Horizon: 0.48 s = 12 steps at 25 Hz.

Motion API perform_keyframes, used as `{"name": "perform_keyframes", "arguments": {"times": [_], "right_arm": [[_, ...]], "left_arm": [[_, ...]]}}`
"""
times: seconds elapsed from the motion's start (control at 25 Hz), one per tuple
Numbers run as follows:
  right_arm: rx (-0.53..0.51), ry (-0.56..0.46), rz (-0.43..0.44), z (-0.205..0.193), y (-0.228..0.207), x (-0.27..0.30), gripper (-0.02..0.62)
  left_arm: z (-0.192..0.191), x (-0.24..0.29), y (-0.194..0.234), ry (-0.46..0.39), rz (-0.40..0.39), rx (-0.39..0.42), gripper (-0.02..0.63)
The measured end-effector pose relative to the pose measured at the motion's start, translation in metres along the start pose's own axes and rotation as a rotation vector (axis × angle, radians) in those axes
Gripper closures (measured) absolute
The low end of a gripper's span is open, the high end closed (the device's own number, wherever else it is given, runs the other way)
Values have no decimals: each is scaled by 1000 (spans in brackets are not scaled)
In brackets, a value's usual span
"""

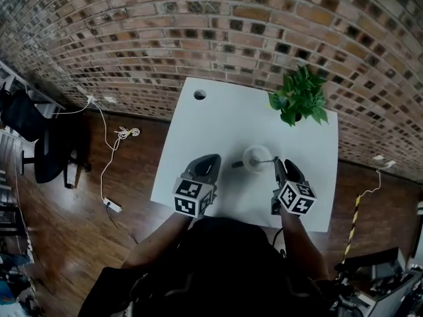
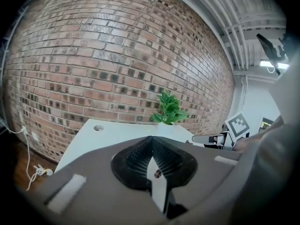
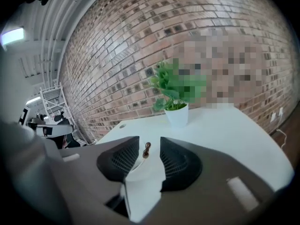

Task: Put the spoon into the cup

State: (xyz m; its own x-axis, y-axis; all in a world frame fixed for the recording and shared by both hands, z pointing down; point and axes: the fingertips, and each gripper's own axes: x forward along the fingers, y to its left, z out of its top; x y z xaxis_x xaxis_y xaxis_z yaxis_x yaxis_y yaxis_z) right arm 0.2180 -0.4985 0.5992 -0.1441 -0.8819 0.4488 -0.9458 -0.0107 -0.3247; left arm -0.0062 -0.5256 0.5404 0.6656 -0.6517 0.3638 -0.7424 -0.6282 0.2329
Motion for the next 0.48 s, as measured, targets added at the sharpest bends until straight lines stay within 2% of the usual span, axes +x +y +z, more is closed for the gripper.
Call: {"name": "perform_keyframes", "arguments": {"times": [0.24, 0.48], "right_arm": [[-45, -130, -36, 43, 14, -51, 465], [-53, -211, -69, 72, 30, -112, 544]], "left_arm": [[26, -36, -9, -88, -36, -19, 612], [42, -64, -18, -153, -96, -2, 612]]}}
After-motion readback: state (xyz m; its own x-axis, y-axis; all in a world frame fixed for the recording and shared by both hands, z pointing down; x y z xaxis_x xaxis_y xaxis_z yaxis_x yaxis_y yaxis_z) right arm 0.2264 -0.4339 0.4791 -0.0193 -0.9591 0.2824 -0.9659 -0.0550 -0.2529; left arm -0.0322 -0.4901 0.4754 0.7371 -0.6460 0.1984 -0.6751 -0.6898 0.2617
